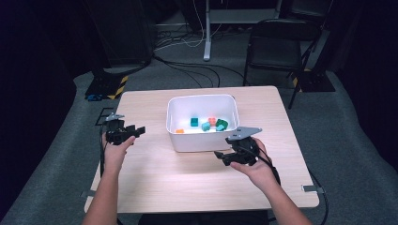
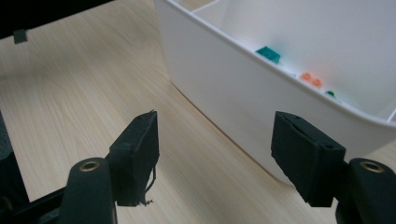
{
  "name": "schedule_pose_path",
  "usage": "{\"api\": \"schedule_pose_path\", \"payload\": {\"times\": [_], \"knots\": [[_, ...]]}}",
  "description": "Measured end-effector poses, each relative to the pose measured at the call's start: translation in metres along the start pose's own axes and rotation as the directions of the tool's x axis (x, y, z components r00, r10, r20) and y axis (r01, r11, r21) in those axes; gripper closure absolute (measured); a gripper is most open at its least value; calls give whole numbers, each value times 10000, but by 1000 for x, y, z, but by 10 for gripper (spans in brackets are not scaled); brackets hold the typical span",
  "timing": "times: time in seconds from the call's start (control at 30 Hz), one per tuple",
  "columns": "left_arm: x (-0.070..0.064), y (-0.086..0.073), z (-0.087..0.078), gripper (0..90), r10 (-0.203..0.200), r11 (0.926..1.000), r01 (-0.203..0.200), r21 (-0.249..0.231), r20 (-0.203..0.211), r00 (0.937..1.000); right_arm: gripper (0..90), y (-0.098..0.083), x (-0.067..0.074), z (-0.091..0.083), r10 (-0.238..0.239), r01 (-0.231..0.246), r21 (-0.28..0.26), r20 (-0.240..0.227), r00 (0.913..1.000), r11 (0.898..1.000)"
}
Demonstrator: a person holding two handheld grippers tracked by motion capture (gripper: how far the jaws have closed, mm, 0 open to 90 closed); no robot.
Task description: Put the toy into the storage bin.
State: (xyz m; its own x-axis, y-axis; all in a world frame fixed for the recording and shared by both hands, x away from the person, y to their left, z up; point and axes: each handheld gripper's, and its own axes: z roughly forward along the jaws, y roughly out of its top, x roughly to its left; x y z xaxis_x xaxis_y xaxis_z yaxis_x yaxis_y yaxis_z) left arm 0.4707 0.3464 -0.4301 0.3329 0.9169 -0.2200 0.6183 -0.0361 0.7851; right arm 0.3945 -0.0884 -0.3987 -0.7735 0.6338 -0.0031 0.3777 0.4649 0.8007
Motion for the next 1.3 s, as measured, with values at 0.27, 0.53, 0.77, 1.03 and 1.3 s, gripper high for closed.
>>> {"api": "schedule_pose_path", "payload": {"times": [0.27, 0.53, 0.77, 1.03, 1.3], "knots": [[-1, -2, 5, 441, -29, 10000, 30, 81, -39, 10000, 317, -34, -12, 10, 540, -553, 292, 418, 9977, 9980], [0, -4, 9, 442, 27, 9997, -25, 224, -93, 10000, 317, -63, -25, 17, 1286, -1313, 302, 788, 9886, 9909], [-2, -6, 16, 443, 52, 9987, -46, 507, -129, 9999, 318, -86, -45, 14, 1665, -1753, 203, 2223, 9607, 9843], [-6, -10, 25, 461, 485, 9969, -481, 618, -63, 9988, 318, -104, -61, 18, 3349, -3393, -97, 1892, 9231, 9406], [-1, -15, 35, 464, 295, 9970, -281, 723, -186, 9994, 316, -111, -69, 14, 3489, -3531, -265, 2384, 9063, 9352]]}}
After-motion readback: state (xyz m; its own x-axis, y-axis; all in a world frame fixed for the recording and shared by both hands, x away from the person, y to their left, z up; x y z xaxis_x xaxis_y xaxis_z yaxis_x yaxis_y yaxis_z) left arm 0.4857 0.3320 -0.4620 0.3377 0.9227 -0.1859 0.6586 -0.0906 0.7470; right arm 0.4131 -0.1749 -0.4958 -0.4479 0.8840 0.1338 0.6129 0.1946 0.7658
